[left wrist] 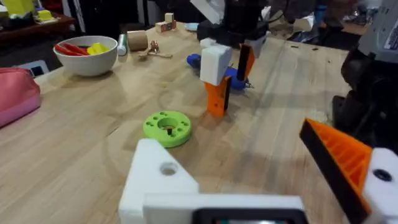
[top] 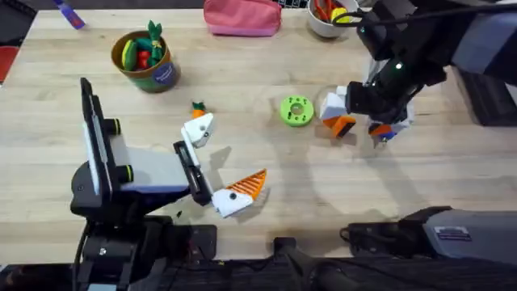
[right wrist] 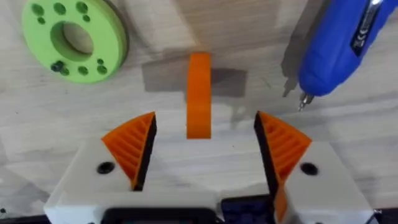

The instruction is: Pick up the gripper from the table and insert it into the empty holder that is missing its gripper. Then pick up a screw, insert it into the mounting hole, and use the screwdriver to tighten it. Finally, clean up the table by picking up the vegetable and placing it into the bucket.

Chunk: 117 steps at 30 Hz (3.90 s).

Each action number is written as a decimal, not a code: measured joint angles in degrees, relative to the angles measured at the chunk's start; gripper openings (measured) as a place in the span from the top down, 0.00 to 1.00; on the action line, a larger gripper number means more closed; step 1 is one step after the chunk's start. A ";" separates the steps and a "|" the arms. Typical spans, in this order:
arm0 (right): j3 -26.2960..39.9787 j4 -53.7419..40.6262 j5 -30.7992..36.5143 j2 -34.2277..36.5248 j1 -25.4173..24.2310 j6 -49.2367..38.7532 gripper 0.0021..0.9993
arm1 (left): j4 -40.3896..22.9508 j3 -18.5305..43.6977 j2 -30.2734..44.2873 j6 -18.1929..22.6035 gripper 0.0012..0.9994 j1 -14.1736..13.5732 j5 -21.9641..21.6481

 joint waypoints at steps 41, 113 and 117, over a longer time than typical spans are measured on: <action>1.97 0.97 -0.62 1.10 0.07 -0.59 0.99 | 0.00 0.00 0.00 0.00 0.01 0.00 0.00; -21.51 123.48 -89.59 16.14 -4.15 39.14 0.99 | 0.00 0.00 0.00 0.00 0.01 0.00 0.02; -21.51 123.42 -89.59 16.24 -2.20 40.67 0.99 | 0.00 0.00 0.00 0.00 0.01 0.00 0.02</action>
